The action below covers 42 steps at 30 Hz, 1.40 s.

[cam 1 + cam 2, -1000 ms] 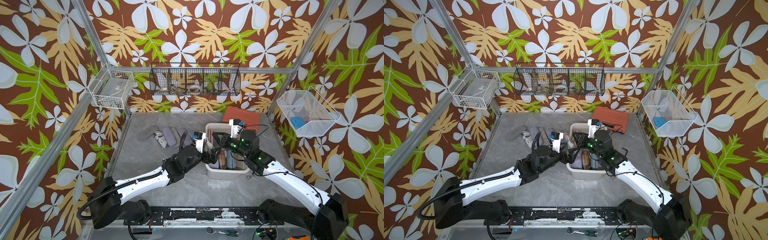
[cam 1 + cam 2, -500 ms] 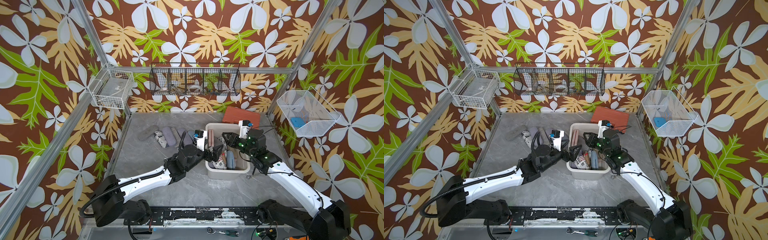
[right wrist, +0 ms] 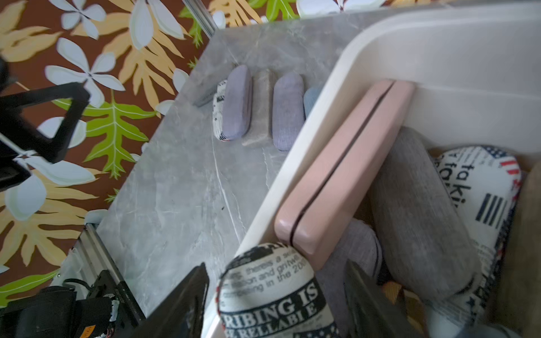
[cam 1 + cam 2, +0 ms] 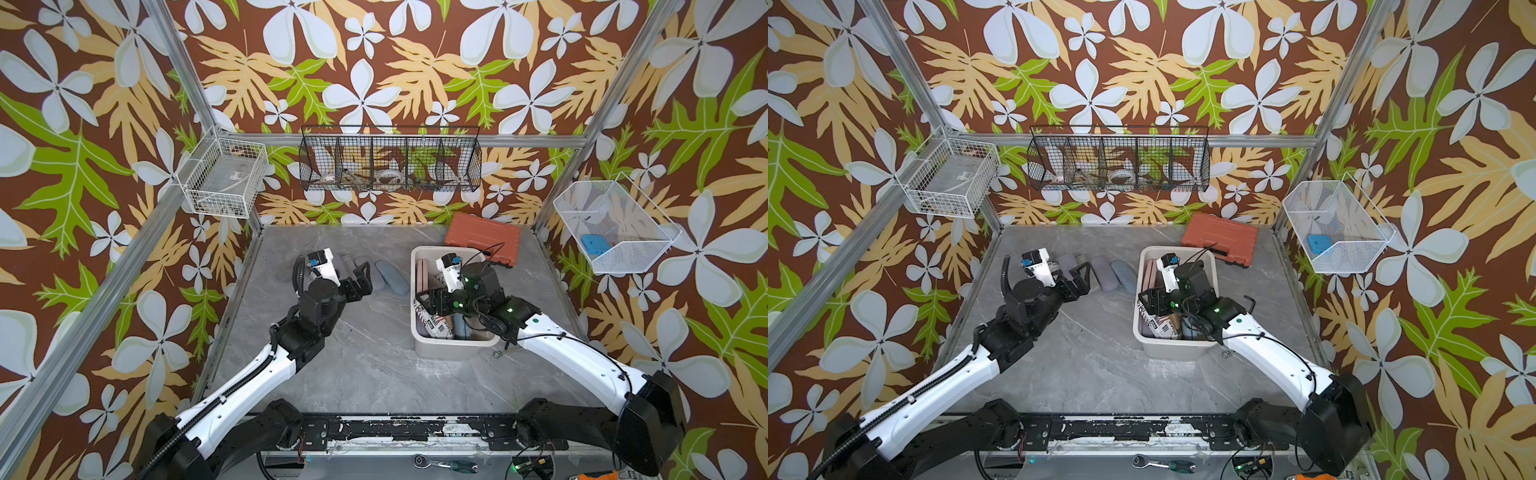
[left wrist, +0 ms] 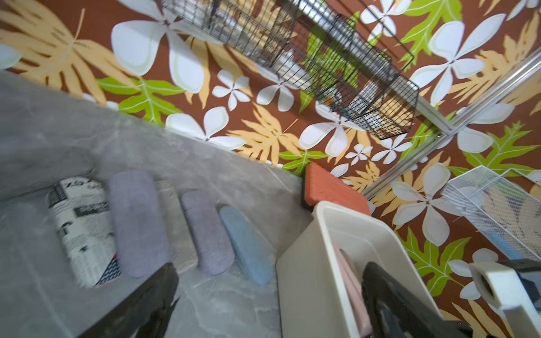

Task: Put the glasses cases into the storage boxes
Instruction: Adjust the glasses case in the storage box.

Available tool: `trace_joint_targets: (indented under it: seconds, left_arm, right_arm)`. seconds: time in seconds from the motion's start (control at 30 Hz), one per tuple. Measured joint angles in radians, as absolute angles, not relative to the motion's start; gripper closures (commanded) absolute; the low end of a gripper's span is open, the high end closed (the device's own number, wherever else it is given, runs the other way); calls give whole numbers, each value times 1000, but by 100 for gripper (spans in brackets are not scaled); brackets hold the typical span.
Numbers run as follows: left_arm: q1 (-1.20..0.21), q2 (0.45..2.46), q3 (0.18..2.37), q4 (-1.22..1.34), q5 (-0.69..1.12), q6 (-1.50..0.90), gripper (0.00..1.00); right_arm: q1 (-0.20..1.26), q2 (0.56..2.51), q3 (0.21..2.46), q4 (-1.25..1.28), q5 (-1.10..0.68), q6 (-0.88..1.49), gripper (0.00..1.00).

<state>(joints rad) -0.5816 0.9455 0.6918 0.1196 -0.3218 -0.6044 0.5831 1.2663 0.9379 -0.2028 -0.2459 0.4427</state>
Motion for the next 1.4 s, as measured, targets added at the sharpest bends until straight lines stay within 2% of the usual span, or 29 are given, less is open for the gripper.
trace_joint_targets:
  seconds: [0.2,0.4,0.47,0.6,0.73,0.9,1.17,1.27,1.4]
  left_arm:
    - [-568,831,594,56,-347,-659,0]
    - [-567,881,599,40,-362,-678,0]
    - [-563,921,628,16,-378,-678,0]
    - [-500,1045,731,-27,-407,-678,1]
    - [-385,1237,858,-75,-386,-678,8]
    - [-319,1526,1042,-162,-348,-674,5]
    - [-290,1864,1282,-255,-281,-601,1]
    - [-290,1925,1342,-272,-244,-570,5]
    - [-290,1977,1395,-298,-245,-567,16]
  right_arm:
    - [582,1269,898,-200,-167,409,38]
    - [577,1279,872,-233,-66,393,36]
    - [575,1257,871,-250,-49,393,32]
    - [576,1168,897,-267,-31,393,22]
    - [576,1087,897,-256,-25,400,14]
    - [577,1062,897,-255,-25,403,8]
    - [577,1034,872,-246,-38,403,6]
    - [577,1015,856,-241,-47,403,7]
    - [577,1004,854,-236,-50,400,9]
